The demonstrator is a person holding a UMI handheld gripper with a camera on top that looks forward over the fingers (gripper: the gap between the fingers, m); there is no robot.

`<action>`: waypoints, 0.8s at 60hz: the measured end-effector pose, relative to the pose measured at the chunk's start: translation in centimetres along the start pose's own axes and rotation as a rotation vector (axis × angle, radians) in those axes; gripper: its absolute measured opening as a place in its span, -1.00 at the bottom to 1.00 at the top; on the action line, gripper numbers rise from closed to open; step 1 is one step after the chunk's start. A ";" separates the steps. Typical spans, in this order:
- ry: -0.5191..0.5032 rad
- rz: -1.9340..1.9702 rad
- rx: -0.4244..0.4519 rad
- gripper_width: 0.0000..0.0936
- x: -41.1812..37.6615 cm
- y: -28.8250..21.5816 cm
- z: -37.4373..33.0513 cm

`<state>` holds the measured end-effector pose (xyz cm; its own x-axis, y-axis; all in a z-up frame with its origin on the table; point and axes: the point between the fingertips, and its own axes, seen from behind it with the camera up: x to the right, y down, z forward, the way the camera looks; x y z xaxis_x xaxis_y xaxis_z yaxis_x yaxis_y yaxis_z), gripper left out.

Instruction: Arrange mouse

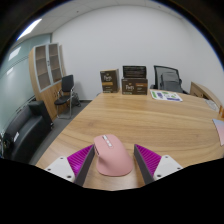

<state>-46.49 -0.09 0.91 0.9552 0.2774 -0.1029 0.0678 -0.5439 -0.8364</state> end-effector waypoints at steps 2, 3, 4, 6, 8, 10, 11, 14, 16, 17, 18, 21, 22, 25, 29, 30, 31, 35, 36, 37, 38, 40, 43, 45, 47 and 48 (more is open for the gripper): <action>0.011 -0.001 0.003 0.79 0.4 -0.3 0.5; 0.017 0.000 0.003 0.78 0.6 -0.4 0.9; 0.024 0.002 0.000 0.79 0.5 -0.5 1.8; 0.033 0.006 -0.008 0.77 1.2 -0.5 2.0; 0.048 0.014 -0.015 0.75 1.7 -0.5 2.5; 0.068 0.023 -0.020 0.73 2.4 -0.7 3.0; 0.078 0.028 -0.019 0.71 2.7 -0.8 3.2; 0.100 0.032 -0.013 0.56 3.1 -1.2 4.0; 0.110 0.033 -0.014 0.41 3.3 -1.3 4.4; 0.112 0.033 -0.014 0.28 3.2 -1.4 4.5; 0.123 0.033 -0.017 0.24 3.5 -1.4 4.6; 0.146 0.040 -0.027 0.14 3.7 -1.3 4.6; 0.151 0.044 -0.032 0.10 3.9 -1.3 4.6; 0.168 0.051 -0.039 0.04 4.0 -1.2 4.6; 0.199 0.077 -0.051 -0.03 4.1 -1.1 4.6; 0.206 0.077 -0.058 -0.05 4.2 -1.0 4.6; 0.211 0.079 -0.064 -0.06 4.2 -1.0 4.6; 0.196 0.113 -0.105 -0.09 3.4 -1.2 4.4; 0.183 0.128 -0.115 -0.09 2.9 -1.3 4.1; 0.167 0.143 -0.114 -0.09 2.5 -1.8 3.8; 0.155 0.156 -0.103 -0.08 2.2 -2.4 3.6; 0.149 0.167 -0.076 -0.08 2.0 -4.0 2.7; 0.149 0.158 -0.036 -0.08 2.3 -6.7 1.0; 0.146 0.158 0.000 -0.08 2.8 -8.9 -0.1; 0.137 0.154 0.040 -0.08 3.7 -11.3 -1.3; 0.138 0.151 0.060 -0.08 4.4 -12.5 -2.0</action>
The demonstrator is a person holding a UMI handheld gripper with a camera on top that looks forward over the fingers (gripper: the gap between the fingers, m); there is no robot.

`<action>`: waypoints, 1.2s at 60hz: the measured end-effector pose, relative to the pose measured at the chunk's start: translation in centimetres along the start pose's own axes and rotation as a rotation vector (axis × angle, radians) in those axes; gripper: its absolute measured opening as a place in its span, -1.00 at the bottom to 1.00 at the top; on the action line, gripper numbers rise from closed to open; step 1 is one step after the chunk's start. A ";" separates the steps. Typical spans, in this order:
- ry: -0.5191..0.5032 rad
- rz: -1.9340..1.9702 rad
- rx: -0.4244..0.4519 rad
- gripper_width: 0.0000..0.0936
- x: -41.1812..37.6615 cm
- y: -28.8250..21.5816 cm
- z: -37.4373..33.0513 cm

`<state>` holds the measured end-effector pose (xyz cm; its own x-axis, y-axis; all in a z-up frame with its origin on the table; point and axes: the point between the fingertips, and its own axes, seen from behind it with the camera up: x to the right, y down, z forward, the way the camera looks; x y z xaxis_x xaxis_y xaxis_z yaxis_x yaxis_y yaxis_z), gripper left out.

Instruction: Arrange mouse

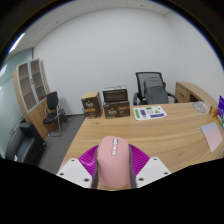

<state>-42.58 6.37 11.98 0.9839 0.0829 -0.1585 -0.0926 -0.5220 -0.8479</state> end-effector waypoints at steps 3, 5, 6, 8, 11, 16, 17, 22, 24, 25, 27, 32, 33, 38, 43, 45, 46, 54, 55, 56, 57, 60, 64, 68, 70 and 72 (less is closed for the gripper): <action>0.023 -0.014 0.060 -0.08 2.9 -4.1 -1.5; 0.048 -0.032 0.091 -0.08 5.5 -7.0 -2.4; 0.063 -0.044 0.106 -0.08 6.9 -8.2 -2.8; 0.095 -0.063 0.133 -0.08 10.0 -10.5 -3.8; 0.145 -0.095 0.175 -0.09 15.4 -13.7 -5.2; 0.229 -0.153 0.201 -0.09 25.5 -16.9 -6.9; 0.245 -0.162 0.200 -0.08 27.7 -17.1 -7.0; 0.315 -0.180 0.165 -0.09 38.9 -16.6 -6.9; 0.332 -0.174 0.136 -0.09 43.0 -15.6 -6.4; 0.335 -0.167 0.120 -0.09 44.9 -14.9 -6.1; 0.333 -0.148 0.084 -0.09 48.3 -13.3 -5.4; 0.312 -0.104 -0.018 -0.09 55.1 -8.1 -3.8; 0.310 -0.097 -0.036 -0.09 56.1 -7.2 -3.6; 0.300 -0.074 -0.102 -0.09 59.7 -3.4 -2.3; 0.269 -0.067 -0.158 -0.09 61.8 0.0 -1.0; 0.262 -0.069 -0.180 -0.08 62.1 1.2 -0.6; 0.260 -0.069 -0.187 -0.09 62.4 1.8 -0.6; 0.223 -0.023 -0.170 -0.07 62.7 3.3 -0.4; 0.220 -0.019 -0.175 -0.06 62.7 3.4 -0.4; 0.217 -0.017 -0.177 -0.05 62.7 3.4 -0.4; 0.215 -0.019 -0.176 -0.03 62.8 3.3 -0.4; 0.213 -0.039 -0.184 0.06 62.8 3.3 -0.3; 0.222 -0.071 -0.221 0.19 63.0 3.7 -0.3; 0.214 -0.046 -0.235 0.64 62.6 3.6 -0.6; 0.207 -0.027 -0.220 0.81 62.3 3.1 -0.9; 0.201 -0.011 -0.210 0.75 61.7 2.7 -1.5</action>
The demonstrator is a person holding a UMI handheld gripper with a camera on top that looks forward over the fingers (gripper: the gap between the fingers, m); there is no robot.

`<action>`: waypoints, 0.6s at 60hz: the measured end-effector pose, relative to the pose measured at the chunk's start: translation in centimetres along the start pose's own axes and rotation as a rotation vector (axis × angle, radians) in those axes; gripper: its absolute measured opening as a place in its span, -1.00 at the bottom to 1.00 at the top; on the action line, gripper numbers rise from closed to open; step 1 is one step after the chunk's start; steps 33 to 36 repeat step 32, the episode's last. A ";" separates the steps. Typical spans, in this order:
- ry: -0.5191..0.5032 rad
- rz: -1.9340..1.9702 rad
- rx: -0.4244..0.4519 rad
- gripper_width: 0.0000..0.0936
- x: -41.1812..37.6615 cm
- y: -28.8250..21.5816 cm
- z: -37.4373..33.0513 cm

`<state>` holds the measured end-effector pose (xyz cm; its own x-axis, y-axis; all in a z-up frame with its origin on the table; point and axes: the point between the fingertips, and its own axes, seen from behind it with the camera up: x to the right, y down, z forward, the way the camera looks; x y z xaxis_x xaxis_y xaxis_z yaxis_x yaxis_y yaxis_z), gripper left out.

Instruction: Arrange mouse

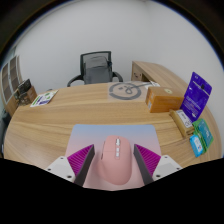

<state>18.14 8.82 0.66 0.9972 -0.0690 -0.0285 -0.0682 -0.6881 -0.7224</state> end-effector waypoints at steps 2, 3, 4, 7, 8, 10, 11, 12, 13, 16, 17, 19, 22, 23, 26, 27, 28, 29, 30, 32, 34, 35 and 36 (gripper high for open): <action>-0.001 0.019 0.011 0.78 -0.2 -0.3 -0.9; 0.001 0.028 0.018 0.79 -0.3 -0.4 -1.4; 0.002 0.037 0.027 0.79 -0.3 -0.6 -1.8; 0.003 0.055 0.053 0.79 -0.9 -1.0 -3.6; 0.004 0.058 0.060 0.79 -1.1 -1.0 -4.2; 0.008 0.061 0.073 0.79 -1.6 -1.0 -5.7; 0.012 0.062 0.076 0.79 -2.0 -1.0 -6.6; 0.018 0.063 0.082 0.79 -2.2 -0.9 -7.4; 0.025 0.066 0.088 0.79 -2.5 -0.8 -8.2; 0.037 0.073 0.104 0.79 -3.7 -0.2 -10.9; 0.037 0.075 0.108 0.79 -4.2 0.0 -11.9; 0.032 0.079 0.116 0.79 -5.3 0.7 -13.7; 0.028 0.086 0.127 0.79 -7.1 1.9 -16.5; 0.027 0.089 0.129 0.78 -7.7 2.4 -17.4; 0.020 0.094 0.129 0.78 -9.3 3.9 -19.9; 0.018 0.096 0.127 0.78 -9.8 4.5 -20.6; 0.015 0.097 0.125 0.78 -10.4 5.0 -21.4; 0.012 0.099 0.124 0.78 -10.8 5.6 -22.3; 0.009 0.102 0.122 0.78 -11.3 6.1 -23.0; 0.004 0.110 0.118 0.78 -12.1 7.1 -24.5; 0.004 0.110 0.118 0.78 -12.1 7.1 -24.5; 0.004 0.110 0.118 0.78 -12.1 7.1 -24.5; 0.004 0.110 0.118 0.78 -12.1 7.1 -24.5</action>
